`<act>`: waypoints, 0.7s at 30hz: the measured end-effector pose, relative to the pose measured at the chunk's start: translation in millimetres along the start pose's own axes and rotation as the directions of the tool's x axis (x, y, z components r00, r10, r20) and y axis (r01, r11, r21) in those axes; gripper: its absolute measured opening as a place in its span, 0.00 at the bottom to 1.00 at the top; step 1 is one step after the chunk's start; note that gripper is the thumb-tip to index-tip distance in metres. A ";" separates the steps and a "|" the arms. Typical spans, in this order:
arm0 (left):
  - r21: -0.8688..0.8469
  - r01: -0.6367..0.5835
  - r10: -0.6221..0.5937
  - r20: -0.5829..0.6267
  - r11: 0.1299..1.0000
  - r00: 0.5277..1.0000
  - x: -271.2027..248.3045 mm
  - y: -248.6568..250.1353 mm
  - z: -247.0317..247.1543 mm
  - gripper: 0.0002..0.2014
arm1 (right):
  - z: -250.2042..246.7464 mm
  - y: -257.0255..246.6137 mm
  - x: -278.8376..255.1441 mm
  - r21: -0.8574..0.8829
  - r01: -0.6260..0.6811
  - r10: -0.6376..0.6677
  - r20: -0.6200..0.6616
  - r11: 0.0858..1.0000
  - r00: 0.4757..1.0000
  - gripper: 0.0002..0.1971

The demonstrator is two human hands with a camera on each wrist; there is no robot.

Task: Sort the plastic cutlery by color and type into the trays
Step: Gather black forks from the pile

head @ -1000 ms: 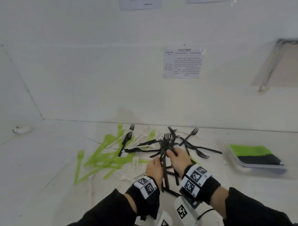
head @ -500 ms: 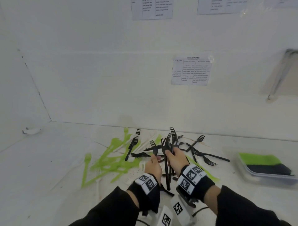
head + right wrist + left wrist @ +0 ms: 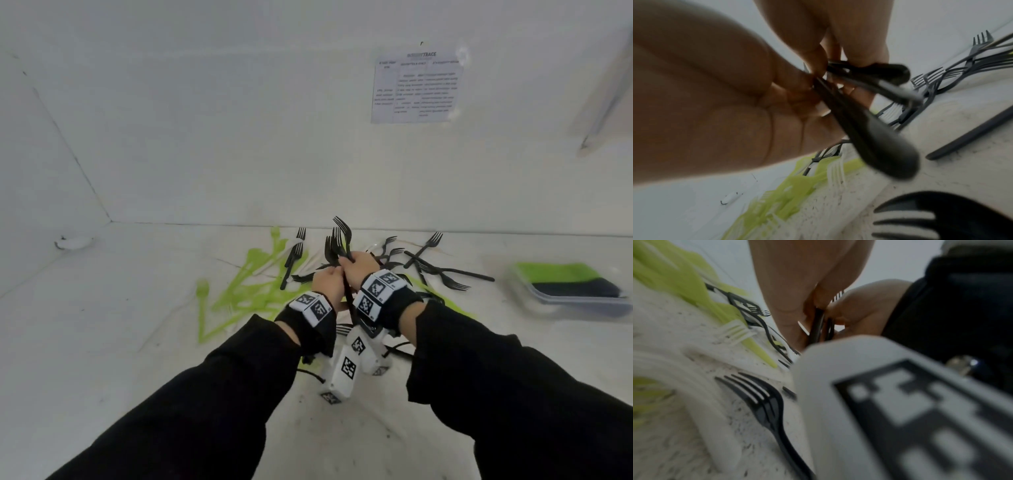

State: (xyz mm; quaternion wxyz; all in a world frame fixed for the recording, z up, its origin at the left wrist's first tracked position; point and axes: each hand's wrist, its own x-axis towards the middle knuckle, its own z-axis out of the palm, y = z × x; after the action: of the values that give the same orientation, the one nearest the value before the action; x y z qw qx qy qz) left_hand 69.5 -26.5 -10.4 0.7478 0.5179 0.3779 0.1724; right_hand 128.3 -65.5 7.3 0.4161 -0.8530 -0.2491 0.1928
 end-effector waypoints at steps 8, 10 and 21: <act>-0.009 -0.028 0.028 0.013 1.000 1.000 -3.6 6.1 -16.8 0.13 | 9.5 -4.4 -14.7 -0.062 0.086 -0.087 -0.021 0.994 0.996 0.17; -0.028 -0.038 0.040 0.045 0.999 0.998 -5.2 5.9 -20.0 0.14 | 14.3 -7.2 -19.1 -0.118 0.082 -0.088 -0.039 0.990 0.995 0.19; -0.135 -0.020 0.030 0.078 0.991 0.996 0.5 -2.9 -31.7 0.11 | 15.1 0.8 -17.0 -0.025 0.109 -0.111 -0.141 0.994 0.984 0.12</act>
State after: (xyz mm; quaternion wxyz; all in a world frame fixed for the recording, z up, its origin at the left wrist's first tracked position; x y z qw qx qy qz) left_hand 45.8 -7.0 -18.8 0.7933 0.4775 0.3287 0.1860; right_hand 106.7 -66.6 -0.1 0.4355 -0.8531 -0.2670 0.1060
